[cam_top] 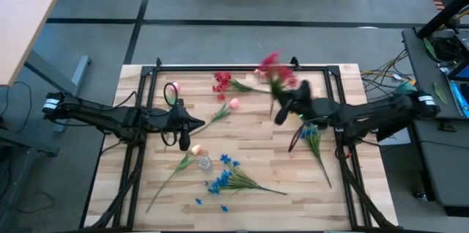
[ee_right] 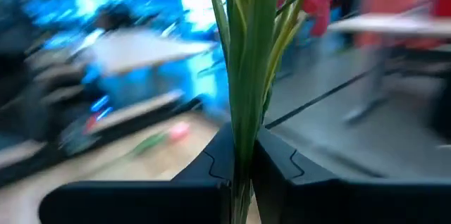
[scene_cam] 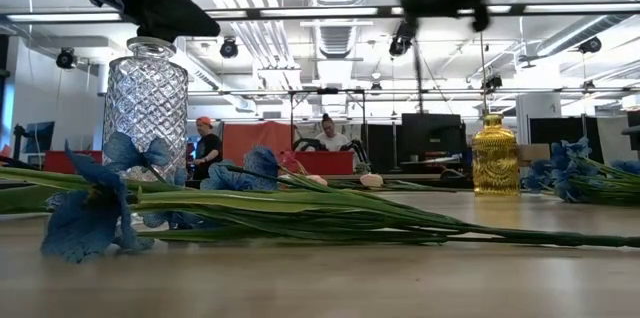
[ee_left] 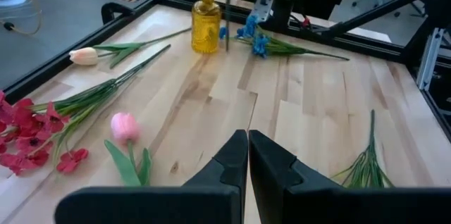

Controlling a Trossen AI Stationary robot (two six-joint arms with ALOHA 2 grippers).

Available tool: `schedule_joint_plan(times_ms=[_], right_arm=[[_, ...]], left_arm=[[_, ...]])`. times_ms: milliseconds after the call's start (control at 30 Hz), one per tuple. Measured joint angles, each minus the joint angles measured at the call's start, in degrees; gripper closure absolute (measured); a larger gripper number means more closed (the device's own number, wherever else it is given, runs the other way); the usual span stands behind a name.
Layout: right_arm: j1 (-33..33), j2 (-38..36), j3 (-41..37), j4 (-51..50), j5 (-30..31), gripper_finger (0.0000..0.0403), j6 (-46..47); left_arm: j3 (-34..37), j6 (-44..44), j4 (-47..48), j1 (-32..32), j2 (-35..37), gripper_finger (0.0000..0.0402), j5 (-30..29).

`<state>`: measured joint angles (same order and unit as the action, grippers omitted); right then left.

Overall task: Sort flowers into vase by color
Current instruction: Put the bottom red flowers into the yellow vase

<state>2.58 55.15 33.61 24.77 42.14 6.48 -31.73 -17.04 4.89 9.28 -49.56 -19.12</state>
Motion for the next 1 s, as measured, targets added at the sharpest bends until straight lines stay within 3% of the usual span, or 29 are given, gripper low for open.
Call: schedule_joint_plan(times_ms=[167, 500, 833, 1000], right_arm=[[0.12, -9.32, -5.45, 3.44, 11.65, 0.038, -1.53], [0.14, -18.52, -6.09, 2.63, 23.31, 0.038, -13.04], [0.14, -20.54, -5.84, 1.66, 25.72, 0.038, -17.25], [0.14, -20.52, -5.84, -2.67, 30.0, 0.038, -16.11]], left_arm=[[0.0, 0.02, -0.11, 0.0, -0.09, 0.0402, -0.79], [0.0, 0.28, -0.26, 0.0, -0.09, 0.0402, -4.99], [0.0, 0.28, -0.18, 0.0, -0.09, 0.0402, -5.48], [0.0, 0.26, -0.16, 0.0, -0.09, 0.0402, -5.52]])
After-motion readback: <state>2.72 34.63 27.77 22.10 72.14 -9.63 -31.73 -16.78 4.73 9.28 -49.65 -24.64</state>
